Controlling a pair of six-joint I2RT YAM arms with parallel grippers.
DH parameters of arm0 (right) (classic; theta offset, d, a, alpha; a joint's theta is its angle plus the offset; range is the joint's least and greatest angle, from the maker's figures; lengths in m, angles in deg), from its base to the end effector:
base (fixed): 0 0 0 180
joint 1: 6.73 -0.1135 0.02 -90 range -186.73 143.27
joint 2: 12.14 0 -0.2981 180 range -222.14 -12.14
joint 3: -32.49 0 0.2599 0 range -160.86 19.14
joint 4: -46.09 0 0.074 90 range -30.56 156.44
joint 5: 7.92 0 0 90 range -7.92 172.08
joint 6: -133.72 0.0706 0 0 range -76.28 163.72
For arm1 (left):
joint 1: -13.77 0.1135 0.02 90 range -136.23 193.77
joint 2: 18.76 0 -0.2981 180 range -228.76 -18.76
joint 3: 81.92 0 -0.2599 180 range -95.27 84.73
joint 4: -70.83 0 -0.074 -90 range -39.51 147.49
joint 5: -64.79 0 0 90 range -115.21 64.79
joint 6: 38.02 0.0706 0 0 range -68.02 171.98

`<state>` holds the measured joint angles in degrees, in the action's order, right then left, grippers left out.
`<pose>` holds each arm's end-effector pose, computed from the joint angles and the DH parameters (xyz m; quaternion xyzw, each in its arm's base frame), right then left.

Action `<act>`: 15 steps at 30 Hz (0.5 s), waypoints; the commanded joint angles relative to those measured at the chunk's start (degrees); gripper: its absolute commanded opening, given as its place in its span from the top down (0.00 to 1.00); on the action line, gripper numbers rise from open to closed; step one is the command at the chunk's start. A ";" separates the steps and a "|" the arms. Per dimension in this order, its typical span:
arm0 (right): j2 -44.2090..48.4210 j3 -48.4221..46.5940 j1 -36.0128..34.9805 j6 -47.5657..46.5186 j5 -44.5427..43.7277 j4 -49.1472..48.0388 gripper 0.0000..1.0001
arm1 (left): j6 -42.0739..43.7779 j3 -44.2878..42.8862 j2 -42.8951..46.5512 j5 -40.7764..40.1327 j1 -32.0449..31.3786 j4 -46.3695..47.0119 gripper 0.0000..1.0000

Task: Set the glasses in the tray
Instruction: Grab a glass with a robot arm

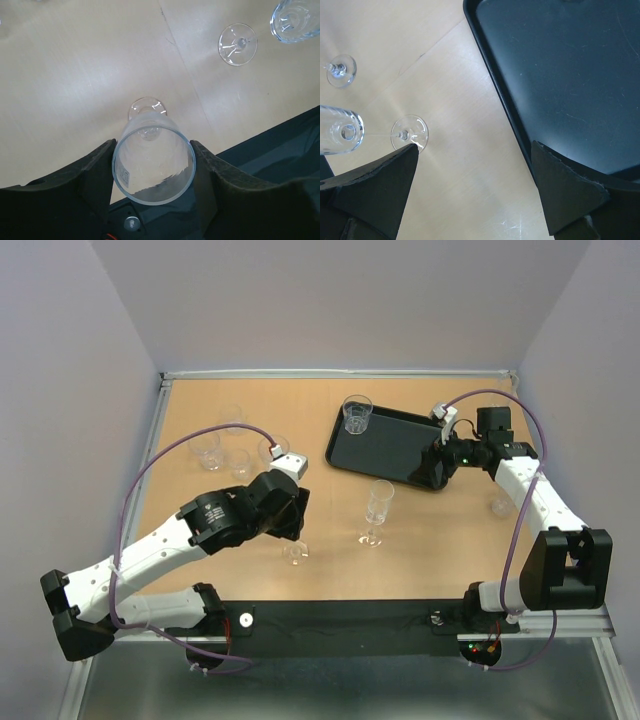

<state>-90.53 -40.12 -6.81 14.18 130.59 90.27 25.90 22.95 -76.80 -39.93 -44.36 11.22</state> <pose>0.2962 0.0533 0.2869 -0.3549 0.7922 0.2939 0.4000 0.1290 -0.1735 0.3466 0.2010 0.8868 -0.1807 0.3748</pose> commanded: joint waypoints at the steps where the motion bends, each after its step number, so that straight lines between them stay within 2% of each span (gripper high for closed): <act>1: -0.01 -0.06 -0.19 0.36 0.97 -2.09 0.01 | -0.72 -2.65 -0.05 -2.50 -0.32 -0.94 0.43; 8: -0.10 -0.06 -0.19 0.36 0.88 -2.09 0.01 | -0.46 -4.93 0.82 -1.10 -0.32 0.55 0.69; 15: 0.08 -0.06 -0.19 0.27 0.80 -2.09 0.01 | 1.12 -7.65 0.48 -2.15 -0.32 2.31 0.71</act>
<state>-90.55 -40.12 -6.81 14.18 130.59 90.27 26.05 18.77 -76.89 -40.32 -44.36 10.13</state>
